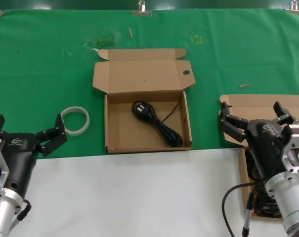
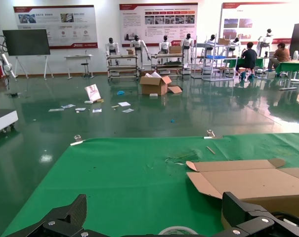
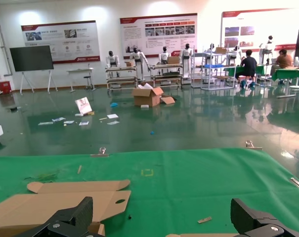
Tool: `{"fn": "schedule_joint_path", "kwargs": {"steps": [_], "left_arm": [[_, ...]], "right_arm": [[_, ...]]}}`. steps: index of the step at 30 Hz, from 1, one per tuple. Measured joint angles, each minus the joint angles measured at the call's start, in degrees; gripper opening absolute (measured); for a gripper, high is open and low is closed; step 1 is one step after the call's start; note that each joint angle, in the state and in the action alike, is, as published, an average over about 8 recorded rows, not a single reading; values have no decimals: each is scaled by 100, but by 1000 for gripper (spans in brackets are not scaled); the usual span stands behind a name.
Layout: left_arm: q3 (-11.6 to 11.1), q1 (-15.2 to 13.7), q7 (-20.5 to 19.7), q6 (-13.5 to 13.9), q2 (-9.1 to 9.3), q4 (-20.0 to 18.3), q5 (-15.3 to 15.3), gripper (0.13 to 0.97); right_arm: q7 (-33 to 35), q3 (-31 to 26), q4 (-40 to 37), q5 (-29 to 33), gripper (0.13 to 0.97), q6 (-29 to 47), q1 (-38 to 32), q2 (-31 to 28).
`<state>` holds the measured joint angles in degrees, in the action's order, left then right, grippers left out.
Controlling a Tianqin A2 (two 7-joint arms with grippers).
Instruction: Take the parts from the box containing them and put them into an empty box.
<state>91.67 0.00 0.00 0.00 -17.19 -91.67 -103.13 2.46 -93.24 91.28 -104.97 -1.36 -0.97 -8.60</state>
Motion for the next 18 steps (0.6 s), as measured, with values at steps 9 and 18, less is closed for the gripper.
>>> {"fn": "schedule_joint_path", "kwargs": {"steps": [9, 18], "left_arm": [[0, 0, 0, 0, 0, 0, 0, 966], [0, 0, 0, 0, 0, 0, 0, 966]], "right_arm": [[0, 0, 0, 0, 966, 0, 0, 0], [0, 0, 0, 0, 966, 0, 0, 0]]}}
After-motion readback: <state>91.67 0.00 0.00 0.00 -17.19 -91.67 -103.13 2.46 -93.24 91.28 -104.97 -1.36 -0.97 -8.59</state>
